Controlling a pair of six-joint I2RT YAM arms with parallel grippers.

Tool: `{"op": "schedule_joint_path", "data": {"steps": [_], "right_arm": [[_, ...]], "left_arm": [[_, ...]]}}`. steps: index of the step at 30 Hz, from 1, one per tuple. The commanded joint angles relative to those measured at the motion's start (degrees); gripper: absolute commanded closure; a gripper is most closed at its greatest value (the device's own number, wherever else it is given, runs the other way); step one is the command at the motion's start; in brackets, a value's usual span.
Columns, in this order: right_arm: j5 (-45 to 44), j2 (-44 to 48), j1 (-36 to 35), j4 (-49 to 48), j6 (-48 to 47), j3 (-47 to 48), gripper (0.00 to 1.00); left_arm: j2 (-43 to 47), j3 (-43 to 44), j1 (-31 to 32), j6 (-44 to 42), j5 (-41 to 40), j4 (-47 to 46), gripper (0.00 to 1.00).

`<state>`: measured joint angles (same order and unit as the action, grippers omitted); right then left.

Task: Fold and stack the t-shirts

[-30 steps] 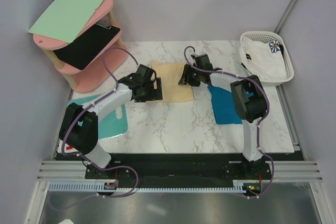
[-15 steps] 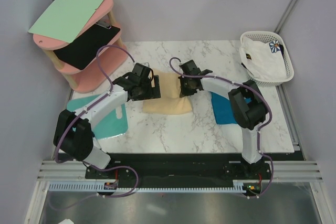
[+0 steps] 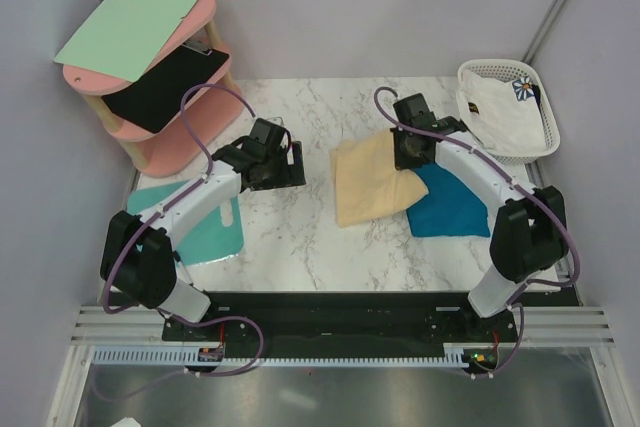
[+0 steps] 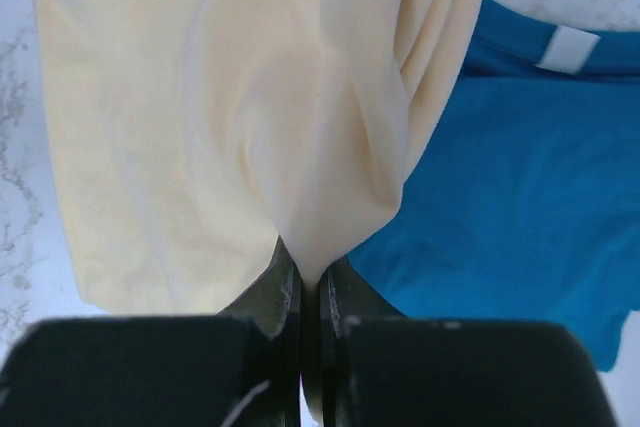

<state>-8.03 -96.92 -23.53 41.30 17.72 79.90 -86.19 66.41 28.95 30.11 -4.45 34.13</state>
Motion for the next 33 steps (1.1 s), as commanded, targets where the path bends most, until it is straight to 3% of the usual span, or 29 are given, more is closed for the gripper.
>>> {"op": "schedule_joint_path", "data": {"steps": [1,16,22,28,33], "right_arm": [[-4.09,6.38,2.25,3.34,-0.4,-1.94,0.99],[-9.98,18.61,13.23,9.94,-2.51,-2.55,0.97],[-13.15,17.65,19.04,8.19,-2.69,-8.87,0.97],[-16.3,14.22,20.28,6.25,-1.9,-11.16,0.95],[-23.51,10.88,21.5,5.46,0.21,-11.52,0.87]], "left_arm": [[0.06,1.53,-0.21,-1.9,-0.04,-0.47,0.07],[-2.31,1.7,-0.21,-1.46,0.93,-0.47,0.07],[-3.45,2.14,-0.12,-1.19,1.99,-0.47,0.07],[-3.54,2.06,-0.12,-1.54,1.99,-0.56,0.07],[-3.63,1.7,-0.03,-1.19,2.42,-0.64,0.07]]}}
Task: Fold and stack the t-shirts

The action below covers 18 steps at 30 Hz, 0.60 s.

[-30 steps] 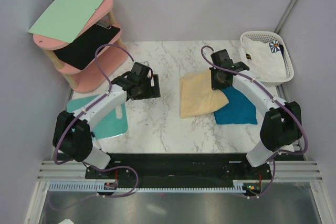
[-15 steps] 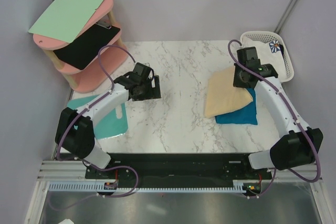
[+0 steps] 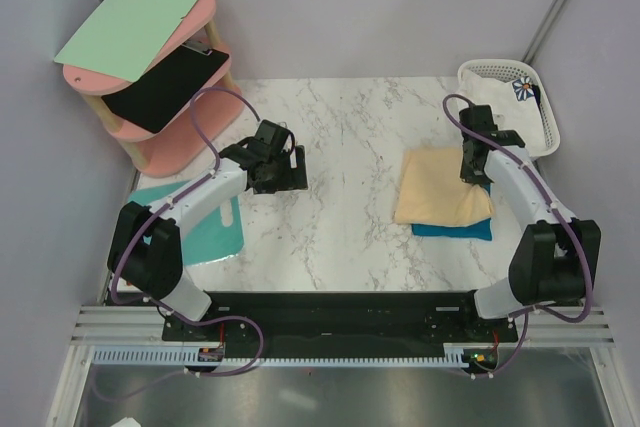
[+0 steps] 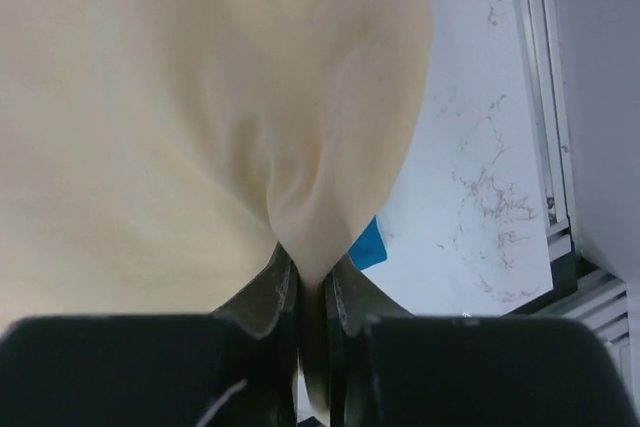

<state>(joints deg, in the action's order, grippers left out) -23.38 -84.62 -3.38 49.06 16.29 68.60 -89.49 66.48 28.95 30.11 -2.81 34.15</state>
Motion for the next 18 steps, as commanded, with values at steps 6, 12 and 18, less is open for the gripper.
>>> {"op": "schedule_joint_path", "data": {"steps": [6,12,18], "right_arm": [[-13.88,0.67,2.15,-5.2,4.53,-1.8,0.16],[-0.59,14.12,1.97,-10.91,0.67,-4.52,0.02],[11.15,9.75,-5.12,-11.88,-0.73,-4.44,0.02]], "left_arm": [[0.02,0.94,0.41,-1.28,0.88,-0.84,0.07],[0.37,-0.21,0.76,-1.02,1.14,-1.54,0.07],[-0.33,-0.38,1.64,-0.31,1.05,-2.07,0.07]]}}
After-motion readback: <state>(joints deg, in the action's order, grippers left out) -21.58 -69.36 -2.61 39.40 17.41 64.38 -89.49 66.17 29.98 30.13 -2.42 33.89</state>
